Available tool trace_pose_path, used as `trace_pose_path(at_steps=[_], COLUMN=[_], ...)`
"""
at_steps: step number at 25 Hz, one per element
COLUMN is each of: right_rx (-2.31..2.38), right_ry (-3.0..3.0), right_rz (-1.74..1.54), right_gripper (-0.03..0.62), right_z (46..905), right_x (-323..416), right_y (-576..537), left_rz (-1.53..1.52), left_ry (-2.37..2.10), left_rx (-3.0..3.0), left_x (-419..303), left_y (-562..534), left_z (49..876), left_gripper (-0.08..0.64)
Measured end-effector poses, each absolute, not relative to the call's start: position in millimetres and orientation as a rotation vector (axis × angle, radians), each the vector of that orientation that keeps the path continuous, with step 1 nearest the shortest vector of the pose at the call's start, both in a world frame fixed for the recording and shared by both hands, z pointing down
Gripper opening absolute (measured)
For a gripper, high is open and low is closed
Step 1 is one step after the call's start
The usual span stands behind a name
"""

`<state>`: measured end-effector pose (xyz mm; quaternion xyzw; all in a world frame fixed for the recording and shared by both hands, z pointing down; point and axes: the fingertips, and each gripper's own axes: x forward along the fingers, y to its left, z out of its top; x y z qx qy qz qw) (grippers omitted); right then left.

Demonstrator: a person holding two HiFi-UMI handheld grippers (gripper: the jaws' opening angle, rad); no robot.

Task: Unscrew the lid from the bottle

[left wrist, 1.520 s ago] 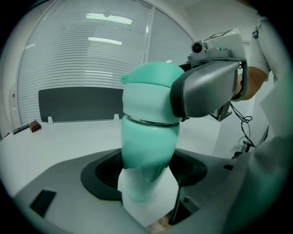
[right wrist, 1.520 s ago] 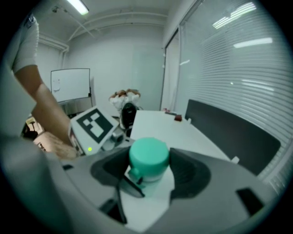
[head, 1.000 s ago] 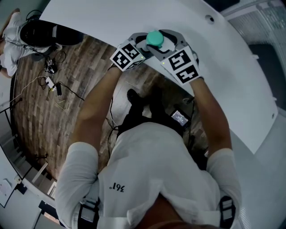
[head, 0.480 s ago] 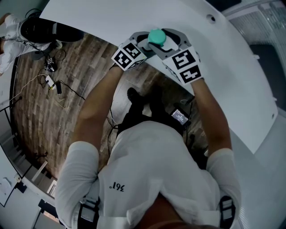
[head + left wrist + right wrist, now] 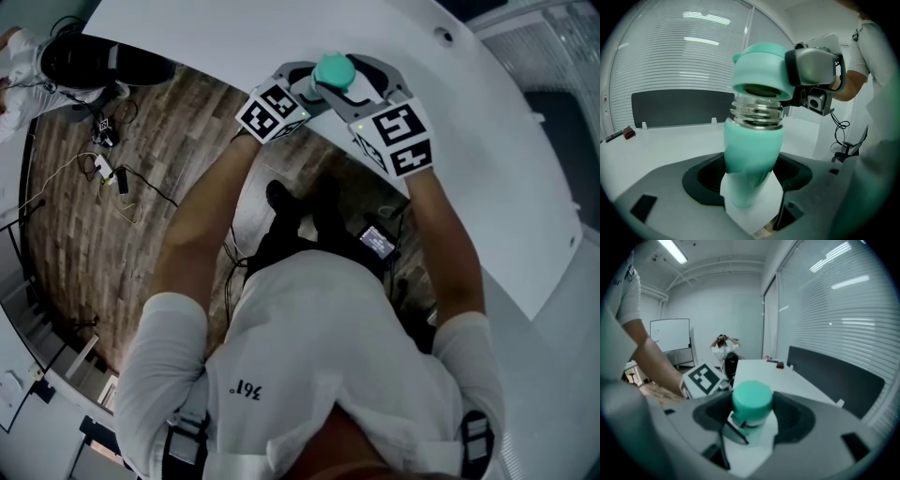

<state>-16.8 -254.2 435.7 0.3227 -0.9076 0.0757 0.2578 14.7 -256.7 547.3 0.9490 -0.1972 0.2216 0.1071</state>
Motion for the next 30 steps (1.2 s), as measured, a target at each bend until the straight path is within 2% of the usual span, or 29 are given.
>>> trace_pose_path(at_steps=[13, 30], right_rx=[0.927, 1.001], right_ry=[-2.465, -2.499], right_rz=[0.207, 0.243], right_gripper=[0.285, 0.285], right_z=[430, 420], right_x=[-11, 0], right_y=[-255, -253], left_rz=[0.645, 0.491], left_ry=[-0.625, -0.745], left_rx=[2.816, 2.770], left_x=[11, -17], left_y=[-258, -247], left_z=[541, 519], left_gripper=[0.330, 0.330])
